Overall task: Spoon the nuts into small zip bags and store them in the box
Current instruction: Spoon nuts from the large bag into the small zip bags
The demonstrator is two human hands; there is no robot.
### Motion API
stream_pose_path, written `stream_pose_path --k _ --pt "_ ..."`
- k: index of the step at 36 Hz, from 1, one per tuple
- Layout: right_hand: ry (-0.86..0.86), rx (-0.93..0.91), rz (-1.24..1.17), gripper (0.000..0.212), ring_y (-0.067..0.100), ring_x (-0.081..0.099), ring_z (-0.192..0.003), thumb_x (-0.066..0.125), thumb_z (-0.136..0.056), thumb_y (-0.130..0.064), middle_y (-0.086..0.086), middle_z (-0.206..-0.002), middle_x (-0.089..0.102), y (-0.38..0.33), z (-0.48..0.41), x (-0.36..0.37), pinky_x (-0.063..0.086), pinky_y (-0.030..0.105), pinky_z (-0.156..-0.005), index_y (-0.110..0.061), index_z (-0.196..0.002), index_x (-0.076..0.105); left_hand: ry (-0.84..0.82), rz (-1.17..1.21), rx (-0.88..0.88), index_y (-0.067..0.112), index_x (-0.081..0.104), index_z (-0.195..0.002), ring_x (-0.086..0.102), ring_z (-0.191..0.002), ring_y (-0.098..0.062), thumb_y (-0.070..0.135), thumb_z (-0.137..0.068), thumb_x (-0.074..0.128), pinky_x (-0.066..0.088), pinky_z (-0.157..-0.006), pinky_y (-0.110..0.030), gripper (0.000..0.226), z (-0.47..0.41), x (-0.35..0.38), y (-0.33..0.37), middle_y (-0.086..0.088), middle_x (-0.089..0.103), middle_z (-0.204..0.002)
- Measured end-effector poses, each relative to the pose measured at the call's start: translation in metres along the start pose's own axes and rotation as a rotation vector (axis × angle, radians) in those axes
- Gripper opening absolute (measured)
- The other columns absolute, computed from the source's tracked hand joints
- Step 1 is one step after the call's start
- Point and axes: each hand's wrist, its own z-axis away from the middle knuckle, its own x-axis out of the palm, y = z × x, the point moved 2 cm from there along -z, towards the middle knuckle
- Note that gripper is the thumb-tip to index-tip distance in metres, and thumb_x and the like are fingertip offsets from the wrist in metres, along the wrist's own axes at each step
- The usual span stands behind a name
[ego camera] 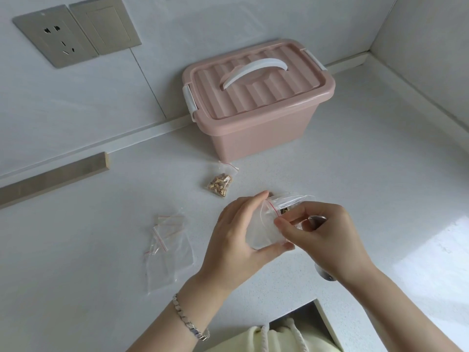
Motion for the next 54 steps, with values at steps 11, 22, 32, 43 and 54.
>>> stream_pose_path --k 11,22,32,43,54 --pt "0.028 -0.095 0.152 0.019 -0.001 0.046 -0.038 0.072 -0.073 -0.007 -0.020 -0.045 0.055 0.005 -0.002 0.003 0.031 0.007 -0.042 -0.019 -0.059 0.067 0.003 -0.111 0.132 0.010 0.045 -0.124 0.054 -0.101 -0.008 0.053 -0.072 0.066 0.045 -0.088 -0.018 0.071 0.003 -0.003 0.001 0.008 0.049 -0.112" --pt "0.006 -0.169 0.282 0.006 -0.012 0.053 -0.052 0.071 -0.077 -0.010 -0.020 -0.058 0.059 0.016 -0.006 0.005 0.037 0.005 -0.054 -0.013 -0.072 0.072 0.062 -0.183 0.187 0.017 0.054 -0.105 0.059 -0.085 -0.013 0.041 -0.081 0.065 0.051 -0.073 -0.027 0.036 0.006 0.000 -0.004 0.006 0.055 -0.098" --pt "0.241 -0.323 0.411 0.049 0.001 0.051 -0.072 0.027 -0.097 -0.045 -0.008 -0.077 0.052 0.033 -0.011 -0.031 0.037 0.013 -0.064 -0.020 -0.068 0.057 0.038 -0.267 -0.132 0.013 0.063 -0.107 0.052 -0.095 -0.009 0.056 -0.068 0.062 0.045 -0.083 -0.028 0.058 0.020 0.004 -0.037 0.002 0.063 -0.100" --pt "0.213 -0.062 0.251 0.026 0.003 0.058 -0.058 0.041 -0.095 -0.025 -0.001 -0.061 0.060 0.082 -0.007 -0.047 0.044 0.010 -0.056 -0.031 -0.074 0.056 -0.153 -0.374 -0.335 0.010 0.067 -0.105 0.055 -0.079 -0.010 0.065 -0.055 0.058 0.046 -0.058 -0.018 0.075 0.047 0.006 -0.058 0.004 0.066 -0.094" --pt "0.225 -0.263 0.535 0.035 0.020 0.062 -0.059 0.045 -0.093 -0.030 0.004 -0.072 0.065 0.128 -0.001 -0.023 0.049 0.026 -0.052 -0.004 -0.098 0.069 -0.184 -0.228 -0.553 0.017 0.056 -0.125 0.045 -0.053 -0.006 0.036 -0.061 0.083 0.036 -0.058 -0.005 0.073 0.046 0.009 -0.067 -0.003 0.054 -0.078"
